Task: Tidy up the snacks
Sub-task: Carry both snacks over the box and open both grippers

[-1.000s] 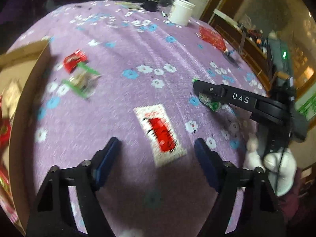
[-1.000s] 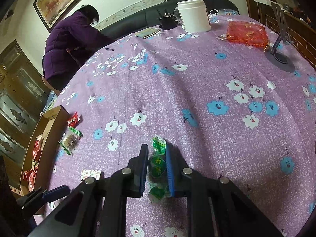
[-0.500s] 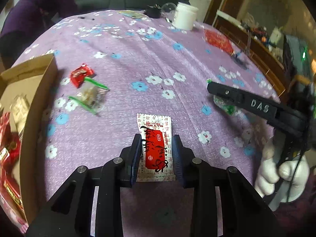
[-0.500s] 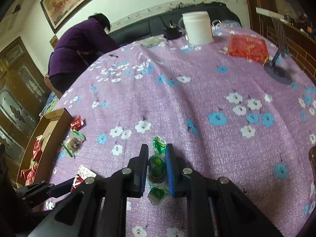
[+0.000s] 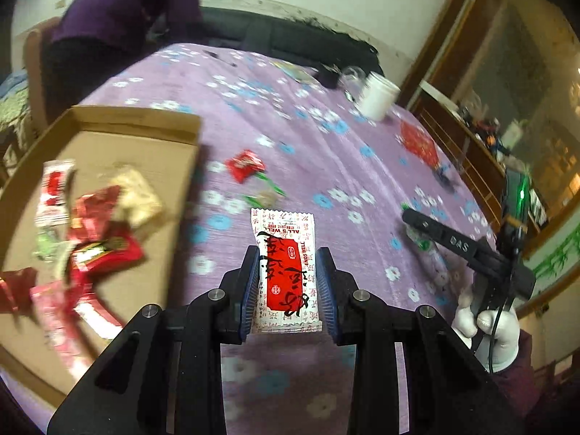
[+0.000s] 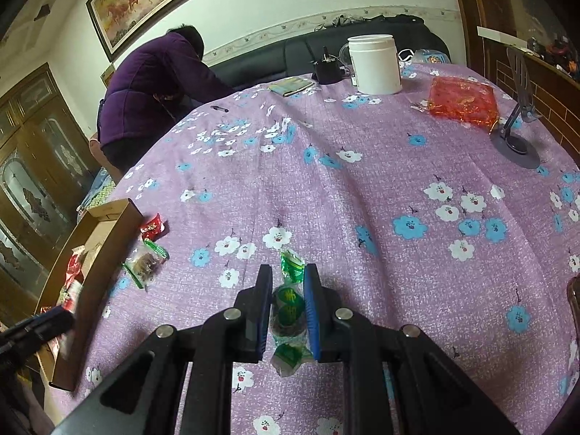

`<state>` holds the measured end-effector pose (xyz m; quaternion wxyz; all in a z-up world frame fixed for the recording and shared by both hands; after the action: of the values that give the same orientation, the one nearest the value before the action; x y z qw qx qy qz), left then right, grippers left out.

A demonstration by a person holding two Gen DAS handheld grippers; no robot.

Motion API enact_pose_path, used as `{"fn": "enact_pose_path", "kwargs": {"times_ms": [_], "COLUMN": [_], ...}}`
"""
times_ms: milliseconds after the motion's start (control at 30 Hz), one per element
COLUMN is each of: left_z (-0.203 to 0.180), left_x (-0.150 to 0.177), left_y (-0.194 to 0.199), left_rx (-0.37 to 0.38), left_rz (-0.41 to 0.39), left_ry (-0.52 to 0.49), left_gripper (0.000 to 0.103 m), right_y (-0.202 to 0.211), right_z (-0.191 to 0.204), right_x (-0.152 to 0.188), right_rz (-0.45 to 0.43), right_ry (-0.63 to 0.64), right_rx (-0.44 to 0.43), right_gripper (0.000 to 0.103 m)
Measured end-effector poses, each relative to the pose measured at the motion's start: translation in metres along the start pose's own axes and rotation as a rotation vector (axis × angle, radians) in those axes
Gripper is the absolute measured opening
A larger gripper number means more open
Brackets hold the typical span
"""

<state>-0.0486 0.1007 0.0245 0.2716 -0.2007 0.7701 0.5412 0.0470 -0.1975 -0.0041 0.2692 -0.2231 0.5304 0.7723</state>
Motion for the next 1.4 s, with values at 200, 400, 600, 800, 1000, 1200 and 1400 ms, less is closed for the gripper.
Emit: {"fn": "enact_pose_path", "kwargs": {"times_ms": [200, 400, 600, 800, 1000, 1200, 1400], "left_z": [0.055, 0.101, 0.137, 0.158, 0.170, 0.178, 0.183], "left_x": [0.002, 0.012, 0.027, 0.038, 0.046, 0.048, 0.049], "left_y": [0.033, 0.061, 0.067, 0.075, 0.077, 0.079, 0.092], "left_rx": [-0.065, -0.117, -0.138, -0.159, -0.185, -0.156, -0.131], "left_rz": [-0.067, -0.113, -0.115, -0.121, -0.109, -0.114, -0.135], "left_ry": [0.114, 0.202, 0.299, 0.342, 0.338, 0.356, 0.379], "left_gripper": [0.030, 0.031, 0.031, 0.031, 0.031, 0.031, 0.031], "right_y": [-0.004, -0.001, 0.007, 0.007, 0.000, -0.013, -0.023], "right_z": [0.004, 0.021, 0.079, 0.153, 0.210, 0.238, 0.260], "right_x": [0.003, 0.007, 0.022, 0.041, 0.062, 0.076, 0.084], "right_rz": [0.000, 0.009, 0.072, 0.121, 0.106, 0.137, 0.161], "right_ry": [0.033, 0.060, 0.100, 0.243, 0.396, 0.461, 0.504], "right_rx": [0.030, 0.007, -0.138, -0.232, -0.223, -0.224, -0.224], "right_gripper": [0.020, 0.020, 0.020, 0.020, 0.020, 0.020, 0.020]}}
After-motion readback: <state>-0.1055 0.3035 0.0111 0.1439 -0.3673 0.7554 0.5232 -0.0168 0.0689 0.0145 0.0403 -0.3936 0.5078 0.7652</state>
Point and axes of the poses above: each gripper's, at about its wrist camera, not at the fingertips, and y roughly against the way its jaws point, z to its left, x to its underside, the point moved 5 cm from there along -y, roughly the way its jaws point, and after that the axes turned 5 degrees about -y, right-handed, at the moved point
